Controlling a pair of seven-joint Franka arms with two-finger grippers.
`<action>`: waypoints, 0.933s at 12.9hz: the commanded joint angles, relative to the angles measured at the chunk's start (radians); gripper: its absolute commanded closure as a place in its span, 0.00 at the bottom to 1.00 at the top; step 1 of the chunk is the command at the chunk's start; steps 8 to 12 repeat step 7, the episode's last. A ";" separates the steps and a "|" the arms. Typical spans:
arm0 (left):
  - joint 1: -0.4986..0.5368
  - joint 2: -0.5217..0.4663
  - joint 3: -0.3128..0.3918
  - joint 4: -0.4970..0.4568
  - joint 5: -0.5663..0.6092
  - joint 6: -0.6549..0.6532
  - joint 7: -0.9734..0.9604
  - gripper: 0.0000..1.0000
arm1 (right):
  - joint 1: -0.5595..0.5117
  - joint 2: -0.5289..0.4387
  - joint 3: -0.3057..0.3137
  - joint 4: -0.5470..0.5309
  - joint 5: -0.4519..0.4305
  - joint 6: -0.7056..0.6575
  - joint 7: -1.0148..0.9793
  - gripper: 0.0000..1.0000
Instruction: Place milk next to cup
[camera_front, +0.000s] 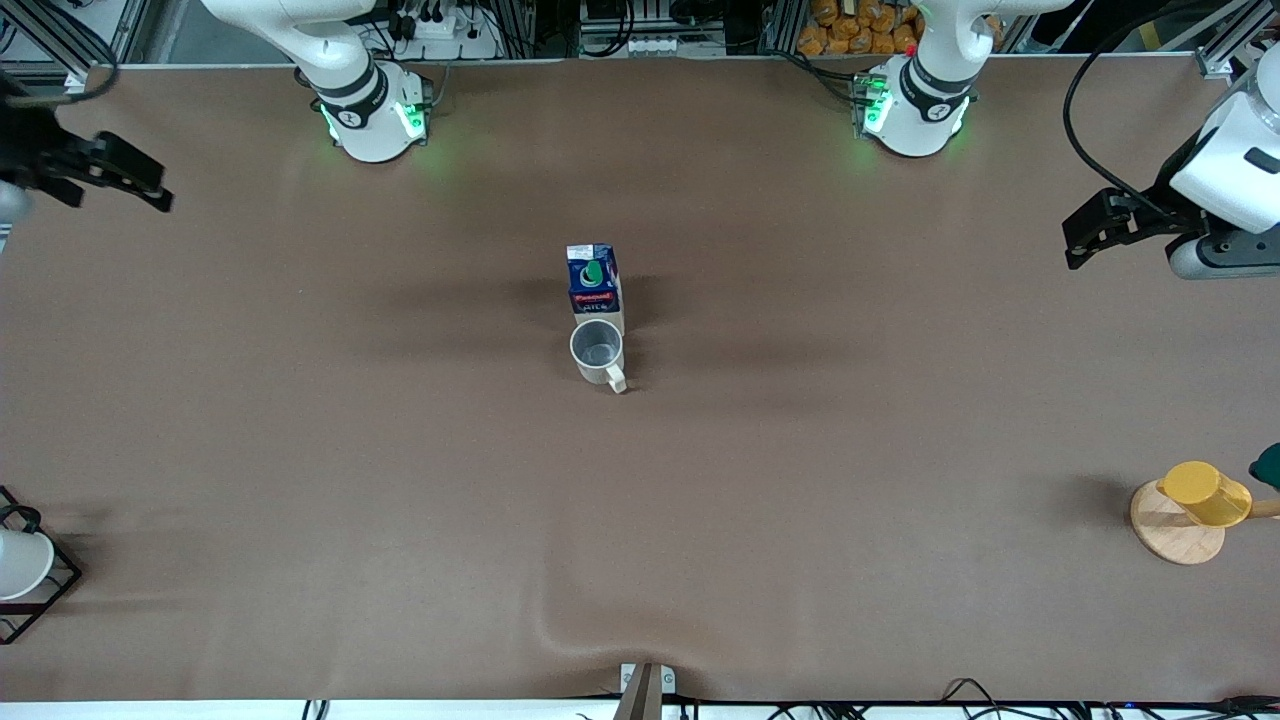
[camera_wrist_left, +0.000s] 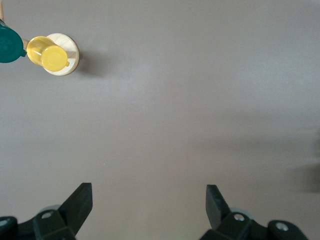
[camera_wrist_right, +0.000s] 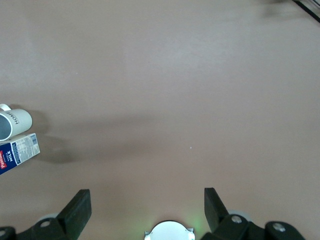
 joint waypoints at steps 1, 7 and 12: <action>0.012 -0.025 -0.002 -0.020 -0.013 0.005 0.013 0.00 | -0.016 -0.021 0.006 0.020 0.002 -0.031 0.000 0.00; 0.049 -0.025 -0.031 -0.020 -0.065 -0.015 -0.002 0.00 | -0.018 -0.021 0.002 0.019 0.004 -0.026 -0.006 0.00; 0.049 -0.025 -0.031 -0.020 -0.065 -0.015 -0.002 0.00 | -0.018 -0.021 0.002 0.019 0.004 -0.026 -0.006 0.00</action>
